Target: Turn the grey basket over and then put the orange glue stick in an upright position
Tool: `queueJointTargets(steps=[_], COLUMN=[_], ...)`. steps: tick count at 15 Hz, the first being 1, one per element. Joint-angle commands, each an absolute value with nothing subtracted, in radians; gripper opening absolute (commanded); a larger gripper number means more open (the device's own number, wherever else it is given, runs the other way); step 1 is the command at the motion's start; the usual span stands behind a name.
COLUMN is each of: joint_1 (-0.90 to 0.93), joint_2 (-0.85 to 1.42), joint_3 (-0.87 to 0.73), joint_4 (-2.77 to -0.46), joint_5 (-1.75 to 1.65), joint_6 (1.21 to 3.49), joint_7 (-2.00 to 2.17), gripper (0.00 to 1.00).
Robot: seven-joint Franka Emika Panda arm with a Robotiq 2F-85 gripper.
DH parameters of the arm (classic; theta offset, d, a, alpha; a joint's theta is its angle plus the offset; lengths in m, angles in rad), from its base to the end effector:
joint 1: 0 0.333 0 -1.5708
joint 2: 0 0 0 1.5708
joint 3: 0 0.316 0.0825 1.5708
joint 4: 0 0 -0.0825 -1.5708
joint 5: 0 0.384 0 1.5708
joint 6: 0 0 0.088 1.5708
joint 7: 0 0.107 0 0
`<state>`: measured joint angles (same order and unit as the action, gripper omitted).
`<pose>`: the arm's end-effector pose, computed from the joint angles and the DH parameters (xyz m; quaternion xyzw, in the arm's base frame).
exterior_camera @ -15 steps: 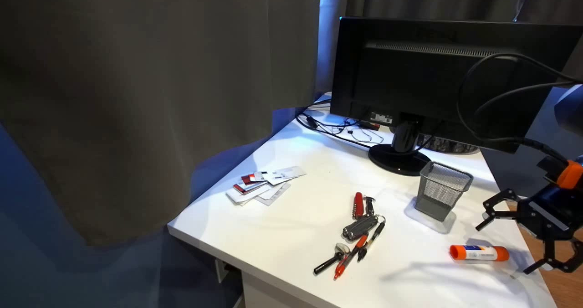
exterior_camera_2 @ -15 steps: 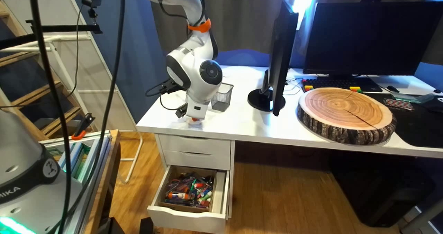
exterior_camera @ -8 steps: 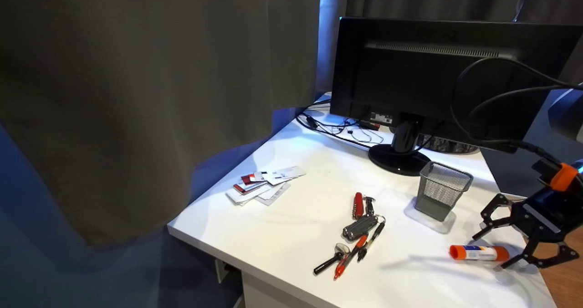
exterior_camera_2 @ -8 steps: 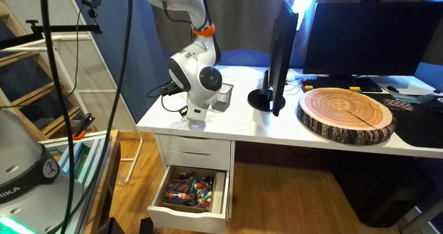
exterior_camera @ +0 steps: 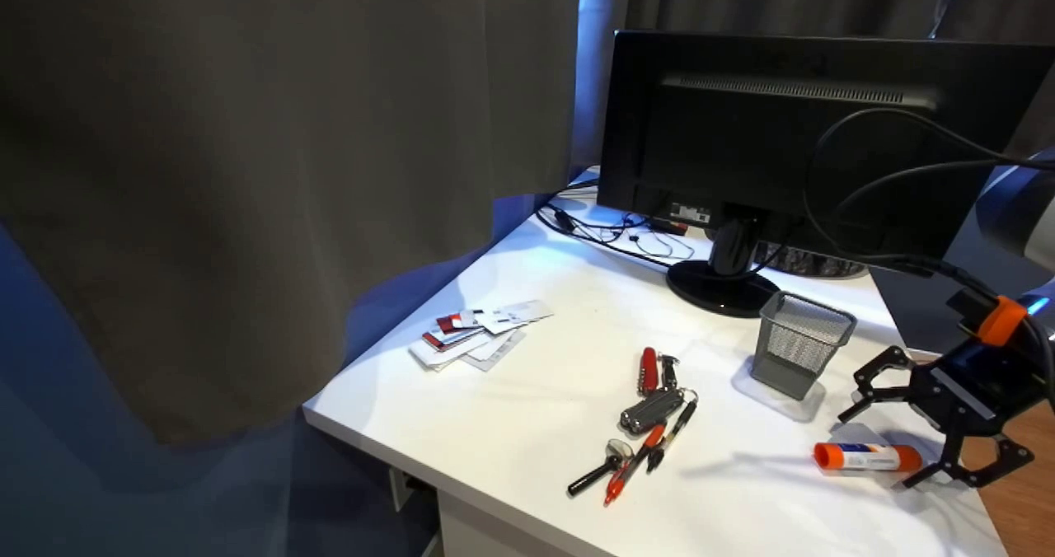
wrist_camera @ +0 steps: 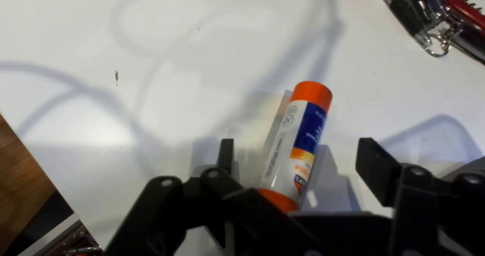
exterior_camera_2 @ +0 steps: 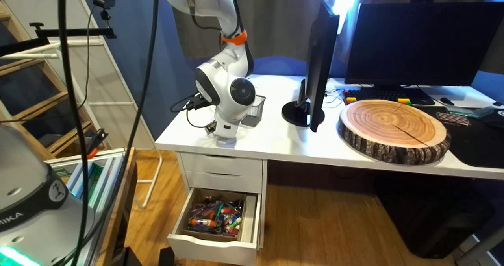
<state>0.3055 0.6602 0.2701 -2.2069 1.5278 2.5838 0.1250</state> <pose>0.4077 0.2646 0.0620 -0.7984 0.4725 0.2483 0.2787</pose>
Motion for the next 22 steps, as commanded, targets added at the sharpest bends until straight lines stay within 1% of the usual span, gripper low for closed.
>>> queueJointTargets(steps=[1,2,5,7,8,9,10,18,22], joint_1=[0.341,0.346,0.370,0.390,0.401,0.413,0.426,0.563,0.642], joint_2=[0.677,0.674,0.660,0.645,0.628,0.613,0.594,0.466,0.441], joint_3=[0.246,0.242,0.225,0.212,0.206,0.201,0.197,0.135,0.067], joint_4=[-2.180,-2.183,-2.199,-2.212,-2.225,-2.234,-2.247,-2.383,-2.419], joint_5=[1.526,1.520,1.475,1.426,1.392,1.358,1.323,0.959,0.736], joint_6=[2.582,2.586,2.605,2.625,2.635,2.648,2.667,2.864,2.929], joint_7=[0.128,0.134,0.176,0.218,0.250,0.281,0.314,0.660,0.829], gripper=[0.58,0.52,0.28,0.14,0.08,0.06,0.08,0.08,0.08])
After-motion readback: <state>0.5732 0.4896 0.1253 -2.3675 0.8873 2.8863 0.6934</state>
